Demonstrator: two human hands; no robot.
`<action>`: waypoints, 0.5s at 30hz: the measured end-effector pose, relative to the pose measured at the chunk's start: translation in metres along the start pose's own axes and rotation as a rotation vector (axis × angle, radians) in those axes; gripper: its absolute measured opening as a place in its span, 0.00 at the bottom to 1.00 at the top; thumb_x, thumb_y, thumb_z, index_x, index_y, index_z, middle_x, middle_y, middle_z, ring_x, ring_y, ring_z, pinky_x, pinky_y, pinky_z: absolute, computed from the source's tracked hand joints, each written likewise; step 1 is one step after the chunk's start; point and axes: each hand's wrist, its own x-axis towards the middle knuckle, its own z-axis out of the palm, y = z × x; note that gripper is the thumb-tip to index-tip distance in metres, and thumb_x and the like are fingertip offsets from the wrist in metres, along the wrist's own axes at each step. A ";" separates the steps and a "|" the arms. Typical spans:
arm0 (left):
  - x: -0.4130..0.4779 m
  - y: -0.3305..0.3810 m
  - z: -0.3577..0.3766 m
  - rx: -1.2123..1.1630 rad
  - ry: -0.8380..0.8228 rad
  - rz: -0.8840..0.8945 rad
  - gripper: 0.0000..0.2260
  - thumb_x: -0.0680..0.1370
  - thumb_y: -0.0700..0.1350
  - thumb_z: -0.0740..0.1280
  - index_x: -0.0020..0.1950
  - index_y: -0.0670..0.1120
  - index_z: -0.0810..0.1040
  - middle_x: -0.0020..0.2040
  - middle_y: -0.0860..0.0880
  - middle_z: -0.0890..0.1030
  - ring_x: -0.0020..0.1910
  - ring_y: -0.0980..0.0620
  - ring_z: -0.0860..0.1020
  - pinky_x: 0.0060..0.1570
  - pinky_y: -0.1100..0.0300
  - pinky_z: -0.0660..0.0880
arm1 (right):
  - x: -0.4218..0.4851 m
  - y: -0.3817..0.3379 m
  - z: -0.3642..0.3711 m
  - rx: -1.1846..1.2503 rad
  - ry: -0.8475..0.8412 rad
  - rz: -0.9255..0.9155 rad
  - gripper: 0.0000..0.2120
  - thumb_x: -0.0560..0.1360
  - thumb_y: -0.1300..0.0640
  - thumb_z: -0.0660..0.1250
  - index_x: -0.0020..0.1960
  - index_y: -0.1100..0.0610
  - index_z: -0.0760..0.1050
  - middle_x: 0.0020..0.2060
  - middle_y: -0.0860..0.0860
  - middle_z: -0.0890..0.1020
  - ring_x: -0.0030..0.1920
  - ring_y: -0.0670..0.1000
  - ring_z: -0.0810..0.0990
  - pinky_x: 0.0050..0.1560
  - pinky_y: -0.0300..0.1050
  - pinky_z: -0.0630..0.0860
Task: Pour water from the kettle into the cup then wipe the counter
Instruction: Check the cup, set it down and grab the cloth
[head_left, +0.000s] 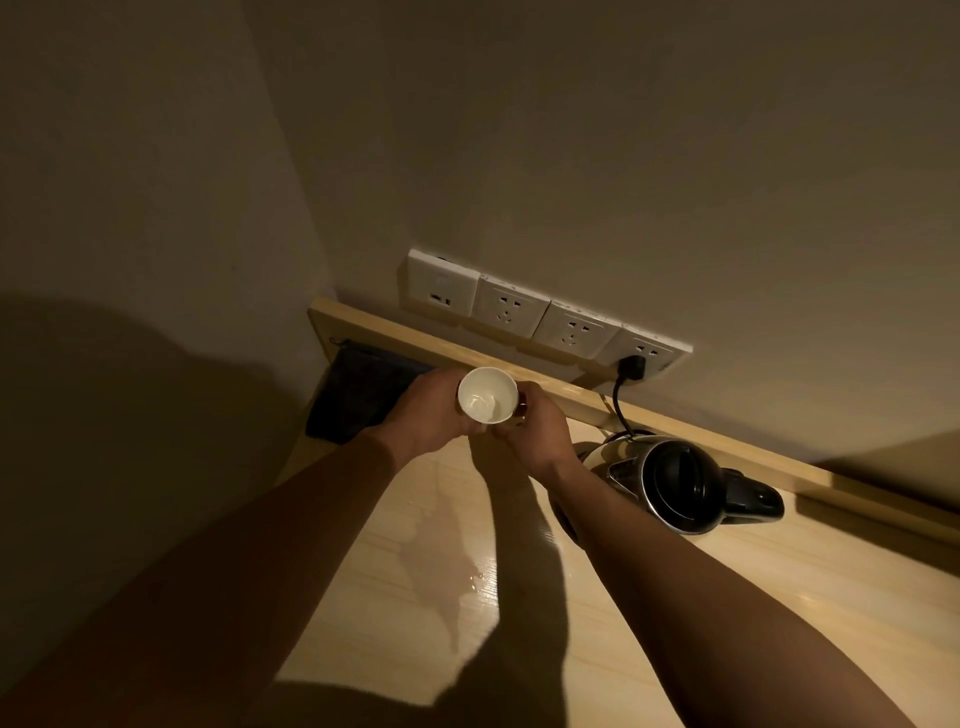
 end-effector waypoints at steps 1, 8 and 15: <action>0.002 -0.001 0.000 -0.010 0.000 -0.001 0.30 0.69 0.45 0.83 0.68 0.49 0.78 0.65 0.48 0.82 0.63 0.48 0.79 0.63 0.48 0.77 | 0.002 0.000 0.001 0.006 0.002 0.005 0.29 0.72 0.60 0.80 0.70 0.59 0.74 0.65 0.57 0.82 0.63 0.58 0.80 0.56 0.48 0.74; -0.003 -0.014 0.001 -0.042 0.007 0.030 0.29 0.72 0.44 0.81 0.71 0.48 0.76 0.66 0.48 0.80 0.64 0.49 0.78 0.64 0.50 0.77 | -0.003 0.005 0.005 0.021 0.030 0.020 0.30 0.74 0.60 0.78 0.72 0.59 0.72 0.67 0.56 0.81 0.65 0.56 0.80 0.56 0.45 0.73; -0.023 -0.077 -0.033 0.207 0.192 0.214 0.20 0.79 0.46 0.71 0.70 0.40 0.77 0.67 0.40 0.79 0.67 0.41 0.76 0.70 0.48 0.72 | -0.091 0.054 0.015 -0.142 0.008 -0.066 0.28 0.80 0.43 0.68 0.76 0.50 0.67 0.71 0.51 0.75 0.69 0.48 0.74 0.69 0.52 0.76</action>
